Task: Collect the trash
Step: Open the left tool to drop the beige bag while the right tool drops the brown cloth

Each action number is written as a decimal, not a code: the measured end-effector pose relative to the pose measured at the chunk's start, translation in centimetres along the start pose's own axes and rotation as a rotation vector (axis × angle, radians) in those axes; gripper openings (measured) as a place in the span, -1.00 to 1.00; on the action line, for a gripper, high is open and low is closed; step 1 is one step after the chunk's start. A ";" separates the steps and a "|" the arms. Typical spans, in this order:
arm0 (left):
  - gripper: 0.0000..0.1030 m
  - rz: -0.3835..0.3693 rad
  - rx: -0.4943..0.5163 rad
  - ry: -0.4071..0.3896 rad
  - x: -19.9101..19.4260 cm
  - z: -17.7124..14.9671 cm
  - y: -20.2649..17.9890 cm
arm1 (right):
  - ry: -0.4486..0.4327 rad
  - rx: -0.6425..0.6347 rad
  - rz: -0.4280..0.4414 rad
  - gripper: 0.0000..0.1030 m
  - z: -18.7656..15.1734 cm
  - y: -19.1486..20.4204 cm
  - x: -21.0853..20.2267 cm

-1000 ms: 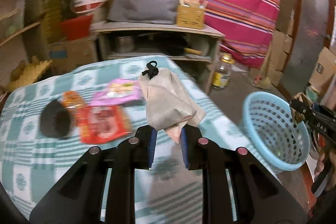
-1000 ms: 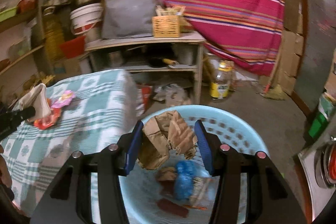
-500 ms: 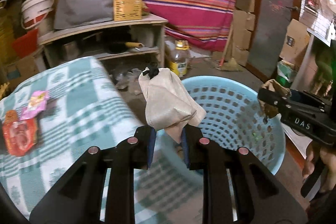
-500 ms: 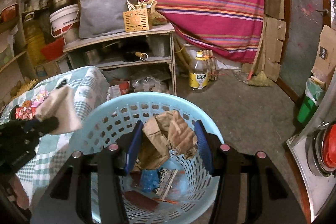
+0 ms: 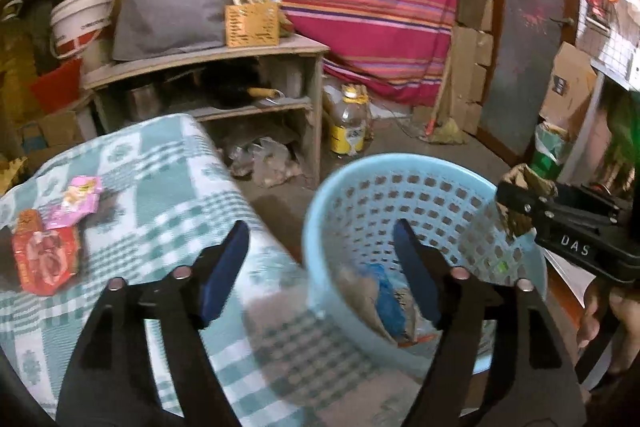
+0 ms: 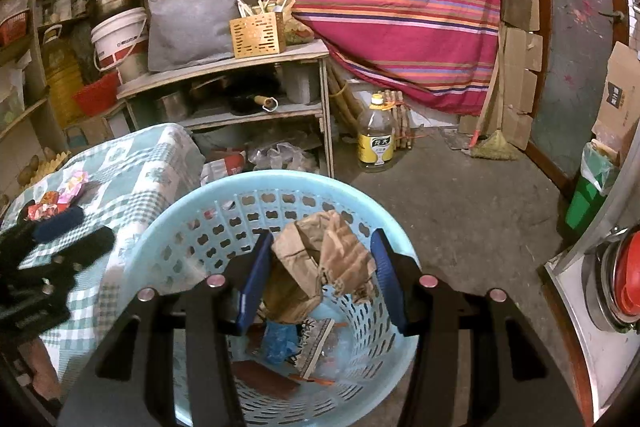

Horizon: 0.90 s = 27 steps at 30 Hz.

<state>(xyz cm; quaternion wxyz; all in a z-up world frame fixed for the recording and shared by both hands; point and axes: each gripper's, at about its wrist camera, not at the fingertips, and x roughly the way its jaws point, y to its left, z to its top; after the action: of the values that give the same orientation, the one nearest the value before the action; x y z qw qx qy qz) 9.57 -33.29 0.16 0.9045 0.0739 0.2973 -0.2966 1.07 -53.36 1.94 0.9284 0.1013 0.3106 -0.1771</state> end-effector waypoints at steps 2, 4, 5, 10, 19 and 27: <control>0.63 0.034 -0.024 -0.013 -0.8 0.0 1.5 | 0.005 -0.009 0.004 0.00 0.0 0.5 0.3; 0.65 0.063 -0.045 -0.022 -1.5 0.1 2.9 | 0.009 -0.013 0.002 0.02 0.1 1.2 0.4; 0.68 0.080 -0.054 -0.026 -1.8 0.1 3.7 | 0.013 -0.016 0.001 0.06 0.1 1.6 0.5; 0.77 0.158 -0.103 -0.045 -3.7 -0.1 7.9 | 0.016 -0.036 -0.039 0.50 0.4 3.8 1.0; 0.89 0.297 -0.173 -0.066 -7.2 -1.4 15.2 | -0.018 -0.078 0.009 0.53 1.2 9.6 0.2; 0.89 0.404 -0.235 -0.058 -10.0 -3.3 22.5 | -0.018 -0.181 0.069 0.67 0.6 17.9 0.6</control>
<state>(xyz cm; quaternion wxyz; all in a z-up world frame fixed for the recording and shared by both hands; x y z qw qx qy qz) 14.57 -9.06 2.32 0.9560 0.0178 0.2830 -0.0748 8.82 -37.32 3.48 0.9421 0.0262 0.3132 -0.1170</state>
